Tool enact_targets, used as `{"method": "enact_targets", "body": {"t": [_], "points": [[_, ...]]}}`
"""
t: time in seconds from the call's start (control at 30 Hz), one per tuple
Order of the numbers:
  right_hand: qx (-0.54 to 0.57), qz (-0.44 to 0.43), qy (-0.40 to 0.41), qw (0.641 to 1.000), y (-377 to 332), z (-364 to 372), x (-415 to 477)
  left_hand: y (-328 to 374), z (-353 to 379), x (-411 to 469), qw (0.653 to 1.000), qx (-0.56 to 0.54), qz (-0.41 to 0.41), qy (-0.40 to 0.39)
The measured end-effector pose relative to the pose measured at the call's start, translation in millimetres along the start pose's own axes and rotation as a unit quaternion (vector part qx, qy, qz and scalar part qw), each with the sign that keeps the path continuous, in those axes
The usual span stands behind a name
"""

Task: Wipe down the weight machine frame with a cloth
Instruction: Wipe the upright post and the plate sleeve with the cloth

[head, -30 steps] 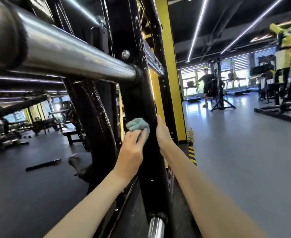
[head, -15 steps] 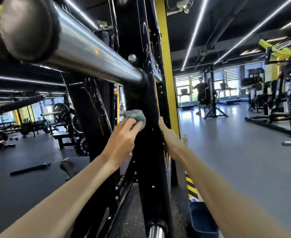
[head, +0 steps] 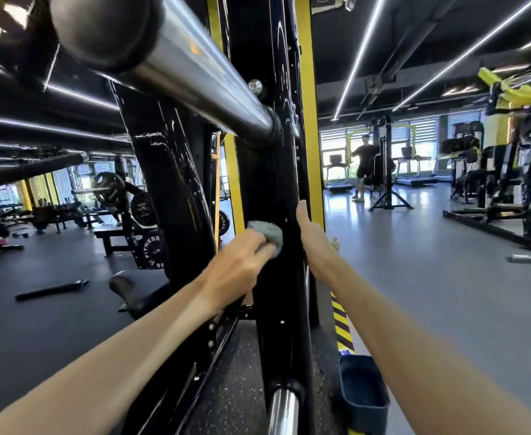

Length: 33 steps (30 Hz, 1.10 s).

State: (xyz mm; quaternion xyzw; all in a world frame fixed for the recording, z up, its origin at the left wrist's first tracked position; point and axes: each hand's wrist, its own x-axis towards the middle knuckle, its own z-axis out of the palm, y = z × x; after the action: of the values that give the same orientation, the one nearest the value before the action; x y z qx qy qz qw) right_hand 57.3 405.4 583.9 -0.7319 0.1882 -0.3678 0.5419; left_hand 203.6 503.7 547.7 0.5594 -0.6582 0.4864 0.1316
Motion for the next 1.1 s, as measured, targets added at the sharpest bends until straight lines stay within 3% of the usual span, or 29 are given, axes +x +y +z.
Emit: {"method": "enact_targets", "body": {"t": [0.07,0.1,0.13,0.23,0.27,0.37,0.4,0.47,0.53,0.57,0.67,0.7,0.8,0.83,0.9,0.97,1.0,1.03,1.1], "points": [[0.017,0.006,-0.002,1.000,9,3,11,-1,-2,11,0.986,-0.035,-0.138,0.085],[0.029,0.012,-0.008,0.999,18,3,21,7,1,13,0.979,-0.051,-0.169,0.102],[0.030,0.015,-0.015,0.999,20,3,25,19,5,14,0.983,-0.055,-0.149,0.093],[0.043,0.030,-0.031,0.998,33,4,42,30,4,11,0.999,-0.031,0.020,0.018],[0.053,0.030,-0.035,0.998,35,4,44,20,2,18,0.999,-0.023,0.023,0.027],[0.111,0.026,-0.019,0.993,49,4,55,7,1,33,0.982,-0.049,-0.141,0.115],[0.140,0.035,-0.004,0.990,51,4,56,11,1,35,0.984,-0.042,-0.138,0.107],[0.185,0.045,0.005,0.982,52,4,57,21,4,30,1.000,-0.013,0.004,0.016],[0.206,0.050,-0.009,0.977,54,3,61,9,-8,35,0.991,0.022,0.126,-0.039],[0.210,0.050,-0.018,0.976,55,2,63,0,-12,41,0.993,0.024,0.110,-0.026],[0.202,0.046,-0.018,0.978,60,1,68,-4,-10,43,0.997,-0.004,-0.045,0.062],[0.198,0.043,-0.011,0.979,62,2,70,4,-4,38,0.998,0.003,-0.017,0.052],[0.217,0.053,-0.003,0.975,62,6,74,14,-4,21,0.978,0.035,0.190,-0.079],[0.209,0.052,-0.002,0.976,61,6,75,5,-8,27,0.975,0.039,0.203,-0.077],[0.192,0.039,-0.007,0.981,64,4,78,-14,-13,45,0.996,0.017,0.082,-0.001],[0.180,0.038,-0.006,0.983,65,3,77,-17,-15,54,0.993,-0.016,-0.078,0.086],[0.174,0.035,-0.004,0.984,66,3,77,-11,-12,53,0.991,-0.016,-0.093,0.091],[0.169,0.031,-0.003,0.985,65,3,77,-3,-7,48,0.996,-0.003,-0.056,0.076],[0.166,0.031,-0.010,0.986,65,1,79,7,-8,40,0.997,0.028,0.075,0.004]]}}
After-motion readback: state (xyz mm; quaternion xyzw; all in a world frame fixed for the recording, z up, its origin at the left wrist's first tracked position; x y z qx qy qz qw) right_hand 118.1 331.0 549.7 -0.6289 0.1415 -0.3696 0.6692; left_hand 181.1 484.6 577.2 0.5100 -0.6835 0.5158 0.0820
